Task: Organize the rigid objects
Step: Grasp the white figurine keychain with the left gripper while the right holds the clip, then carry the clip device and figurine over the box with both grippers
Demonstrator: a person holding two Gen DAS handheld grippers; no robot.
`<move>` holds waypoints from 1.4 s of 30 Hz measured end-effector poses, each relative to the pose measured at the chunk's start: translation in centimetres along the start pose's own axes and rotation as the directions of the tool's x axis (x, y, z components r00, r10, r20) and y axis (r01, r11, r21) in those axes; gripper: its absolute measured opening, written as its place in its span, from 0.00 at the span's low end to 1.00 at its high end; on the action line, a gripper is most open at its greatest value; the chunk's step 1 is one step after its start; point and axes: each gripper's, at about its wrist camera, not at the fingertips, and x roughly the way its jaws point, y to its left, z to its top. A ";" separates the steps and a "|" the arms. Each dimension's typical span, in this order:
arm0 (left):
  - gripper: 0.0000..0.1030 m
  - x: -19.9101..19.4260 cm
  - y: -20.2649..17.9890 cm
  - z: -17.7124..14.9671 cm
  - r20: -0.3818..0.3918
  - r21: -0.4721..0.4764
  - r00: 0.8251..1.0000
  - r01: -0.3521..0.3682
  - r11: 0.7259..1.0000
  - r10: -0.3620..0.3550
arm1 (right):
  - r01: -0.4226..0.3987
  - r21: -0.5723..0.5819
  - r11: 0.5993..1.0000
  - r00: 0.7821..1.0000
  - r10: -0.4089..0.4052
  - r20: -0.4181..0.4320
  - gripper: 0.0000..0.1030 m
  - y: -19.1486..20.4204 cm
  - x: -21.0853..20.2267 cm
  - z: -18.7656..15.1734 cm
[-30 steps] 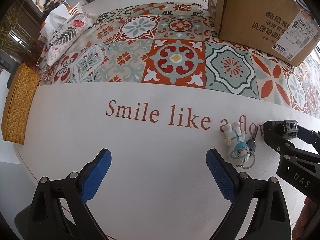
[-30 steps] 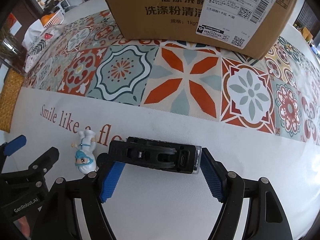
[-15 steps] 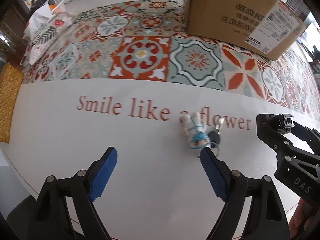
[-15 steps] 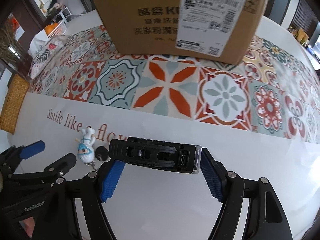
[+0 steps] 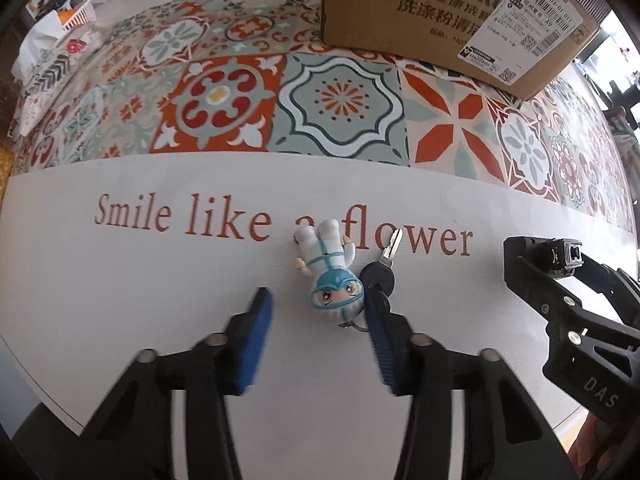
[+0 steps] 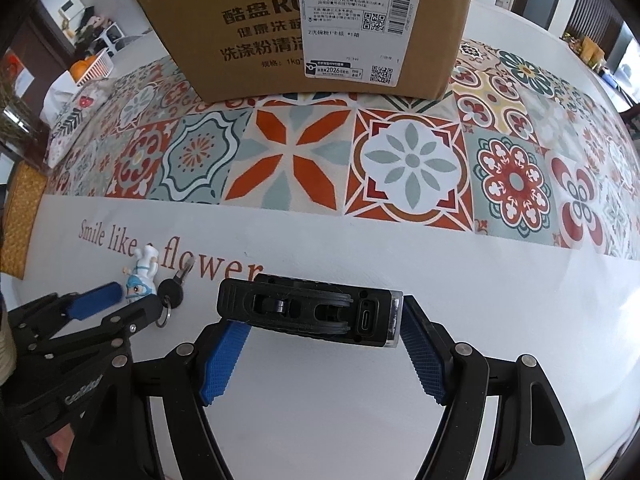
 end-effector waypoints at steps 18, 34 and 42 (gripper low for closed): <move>0.26 -1.9 0.3 0.0 0.101 0.036 0.993 0.052 0.998 -0.055 | -0.021 -0.029 0.999 1.000 0.021 0.021 0.72 1.5 -1.4 0.1; 0.26 -8.2 -1.1 2.1 0.277 0.117 0.957 0.061 0.991 -0.092 | -0.009 -0.018 1.000 0.986 0.012 0.167 0.72 1.6 -7.4 1.7; 0.26 -11.8 -2.1 3.8 0.367 0.167 0.923 0.056 0.984 -0.115 | 0.004 -0.006 1.000 0.964 -0.002 0.265 0.72 1.1 -10.8 3.2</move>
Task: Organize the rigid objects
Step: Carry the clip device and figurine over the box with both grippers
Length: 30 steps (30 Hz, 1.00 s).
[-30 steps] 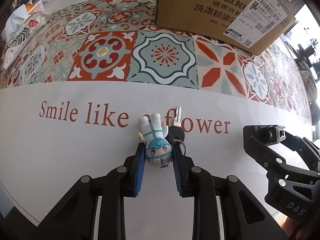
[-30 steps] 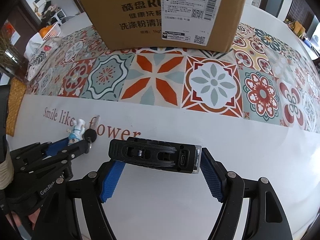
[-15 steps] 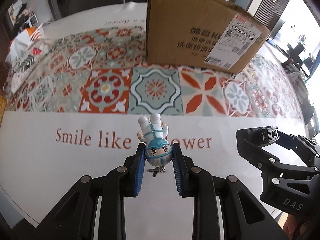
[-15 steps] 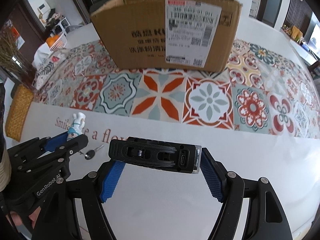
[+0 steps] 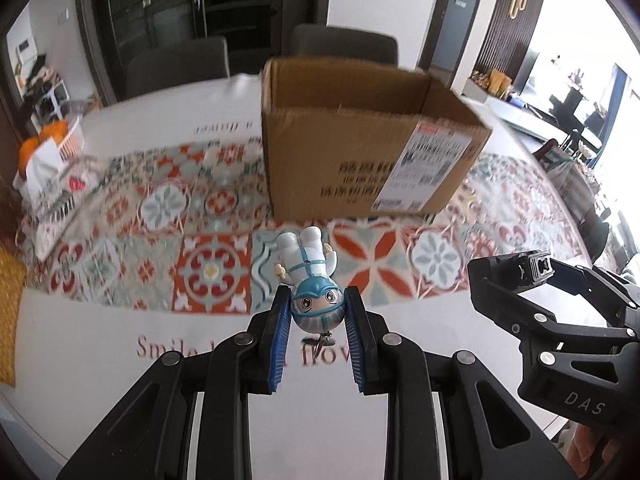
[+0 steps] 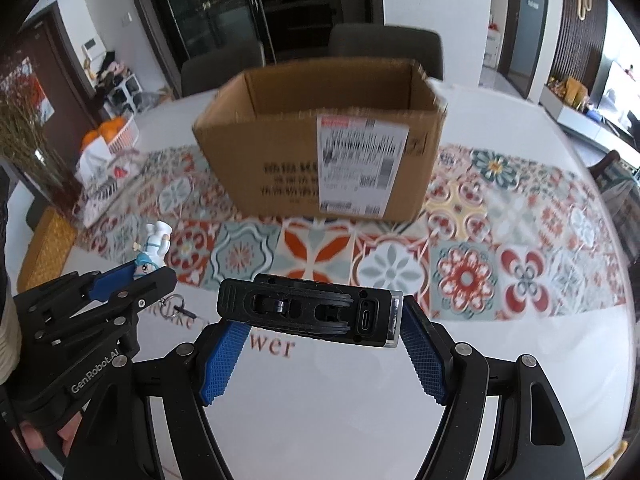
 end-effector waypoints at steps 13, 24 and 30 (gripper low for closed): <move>0.26 -3.7 -1.0 5.5 0.146 0.047 0.989 0.006 0.999 -0.013 | -0.001 0.004 1.000 0.987 0.000 0.160 0.72 -0.1 -4.1 4.4; 0.26 -5.2 -1.5 9.7 0.216 0.086 0.976 0.010 0.996 -0.029 | -0.002 0.000 1.000 0.968 0.002 0.252 0.72 -0.3 -6.0 8.4; 0.26 -5.9 -1.6 12.2 0.267 0.105 0.963 -0.003 0.995 -0.025 | -0.004 0.006 1.000 0.957 0.002 0.288 0.72 -0.7 -6.6 10.5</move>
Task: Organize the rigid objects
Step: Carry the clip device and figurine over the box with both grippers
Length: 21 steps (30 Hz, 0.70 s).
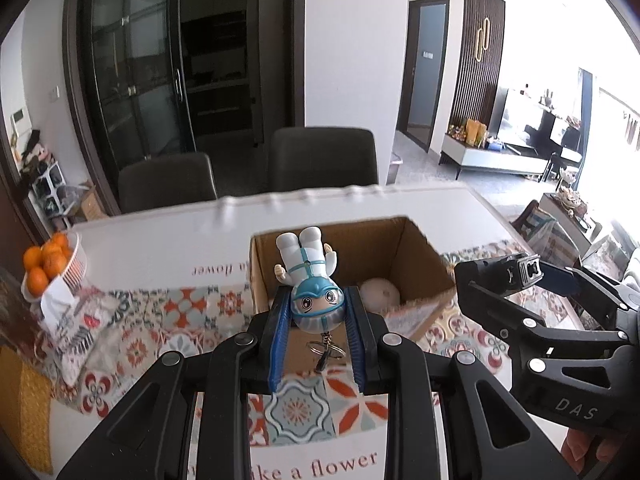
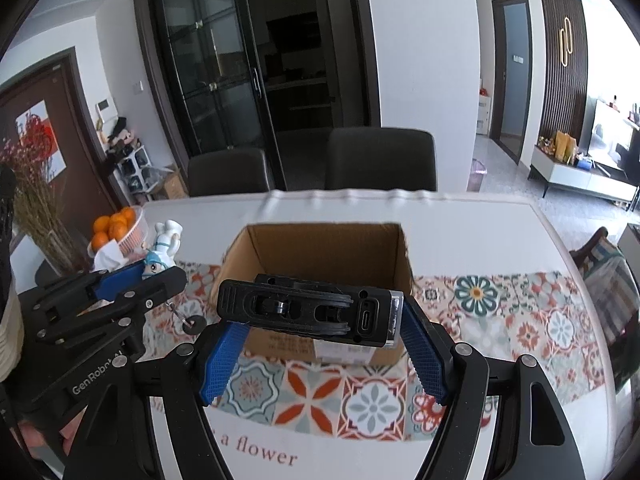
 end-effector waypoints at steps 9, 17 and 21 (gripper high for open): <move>0.26 2.1 0.0 3.3 0.003 0.016 1.000 0.002 1.000 -0.002 | 0.009 -0.009 1.000 1.000 -0.009 0.006 0.72 -0.6 1.6 3.1; 0.26 5.7 0.4 5.2 -0.087 0.013 0.996 0.025 1.000 -0.024 | 0.020 -0.038 0.999 0.999 -0.021 -0.040 0.72 -1.1 4.7 5.4; 0.26 7.9 0.8 5.4 -0.144 -0.003 0.989 0.035 0.999 -0.035 | 0.014 -0.037 0.999 0.996 -0.017 -0.084 0.72 -1.5 6.7 6.2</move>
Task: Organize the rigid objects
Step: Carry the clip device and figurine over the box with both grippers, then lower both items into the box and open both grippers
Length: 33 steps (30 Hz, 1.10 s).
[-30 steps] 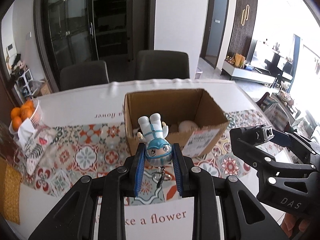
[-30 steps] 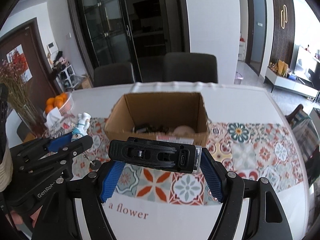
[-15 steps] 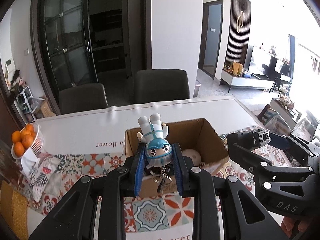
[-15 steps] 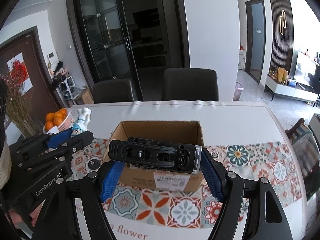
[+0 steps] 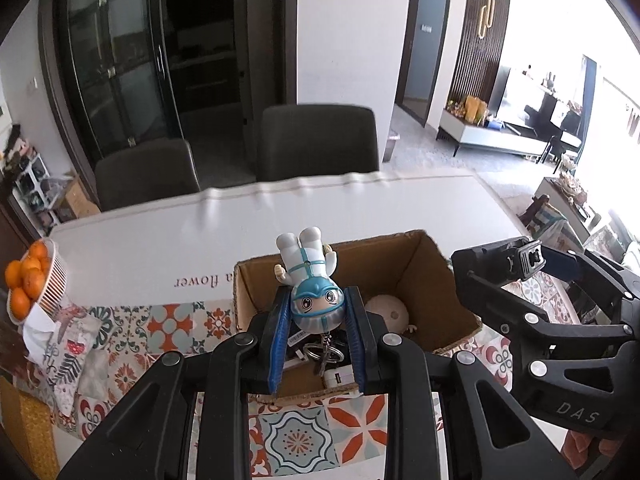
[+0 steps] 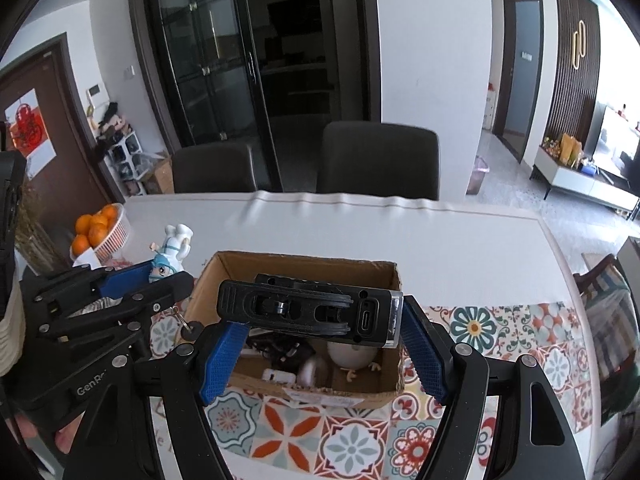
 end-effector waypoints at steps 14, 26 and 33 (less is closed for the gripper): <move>0.26 6.7 1.8 -0.2 -0.178 -0.041 0.984 -0.020 0.999 0.013 | -0.047 0.027 0.999 0.978 0.052 -0.202 0.72 -0.9 7.9 0.4; 0.28 11.0 2.2 -1.0 -0.299 0.006 0.952 -0.070 0.998 0.068 | -0.056 0.011 0.998 0.929 0.056 -0.366 0.72 -1.0 13.2 -1.4; 0.56 9.4 2.6 -0.9 -0.264 0.003 0.954 -0.145 0.989 0.141 | -0.060 0.022 0.998 0.920 0.064 -0.387 0.72 -1.2 13.6 -1.5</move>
